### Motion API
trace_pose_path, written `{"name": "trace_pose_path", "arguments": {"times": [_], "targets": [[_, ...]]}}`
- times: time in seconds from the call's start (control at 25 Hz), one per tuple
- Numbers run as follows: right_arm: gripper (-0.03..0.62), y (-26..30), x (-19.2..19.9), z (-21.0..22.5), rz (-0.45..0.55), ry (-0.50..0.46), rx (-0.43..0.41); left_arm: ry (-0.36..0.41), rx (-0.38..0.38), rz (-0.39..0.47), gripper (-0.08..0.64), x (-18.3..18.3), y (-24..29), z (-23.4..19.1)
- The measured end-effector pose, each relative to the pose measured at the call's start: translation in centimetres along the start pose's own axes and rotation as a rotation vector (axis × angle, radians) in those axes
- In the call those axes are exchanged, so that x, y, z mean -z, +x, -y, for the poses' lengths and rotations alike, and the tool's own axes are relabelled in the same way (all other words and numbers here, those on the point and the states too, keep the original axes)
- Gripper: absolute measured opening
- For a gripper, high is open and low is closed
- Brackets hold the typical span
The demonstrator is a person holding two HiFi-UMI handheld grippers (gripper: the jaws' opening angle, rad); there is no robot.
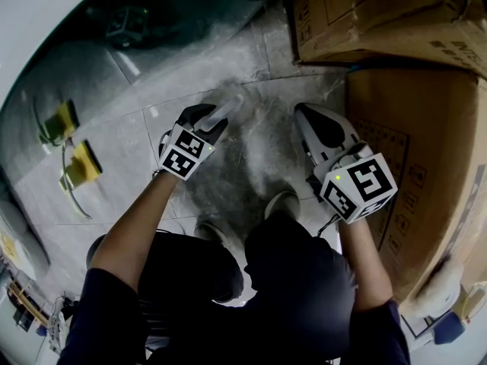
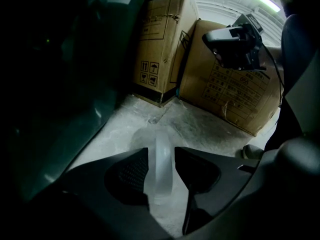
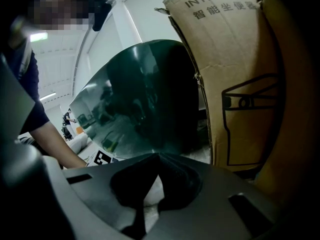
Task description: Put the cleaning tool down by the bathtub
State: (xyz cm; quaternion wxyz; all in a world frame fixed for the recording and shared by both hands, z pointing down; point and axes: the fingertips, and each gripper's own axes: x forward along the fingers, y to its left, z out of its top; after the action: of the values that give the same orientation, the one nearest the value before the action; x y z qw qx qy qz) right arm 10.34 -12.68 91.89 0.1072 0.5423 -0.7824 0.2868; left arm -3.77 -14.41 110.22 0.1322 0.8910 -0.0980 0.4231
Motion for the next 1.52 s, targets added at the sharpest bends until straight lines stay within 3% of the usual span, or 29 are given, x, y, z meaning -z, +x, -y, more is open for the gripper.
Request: {"name": "trace_pose_path", "arguments": {"times": [0.24, 0.44, 0.96, 1.52], "targets": [[0.005, -0.6, -1.4, -0.6, -0.006, 0.007, 0.000, 0.007, -0.021, 0.035, 0.190, -2.9, -2.8, -0.4], [0.005, -2.8, -5.3, -2.5, -0.010, -0.003, -0.012, -0.003, -0.048, 0.056, 0.190, -6.4, -7.8, -0.3], [0.005, -10.4, -18.9, -7.6, -0.012, 0.001, -0.001, -0.010, -0.078, 0.098, 0.189, -17.6, -22.6, 1.6], [0.005, -19.7, -35.1, -16.5, 0.027, -0.044, 0.006, -0.074, -0.152, 0.298, 0.187, -32.6, -44.2, 5.7]]}}
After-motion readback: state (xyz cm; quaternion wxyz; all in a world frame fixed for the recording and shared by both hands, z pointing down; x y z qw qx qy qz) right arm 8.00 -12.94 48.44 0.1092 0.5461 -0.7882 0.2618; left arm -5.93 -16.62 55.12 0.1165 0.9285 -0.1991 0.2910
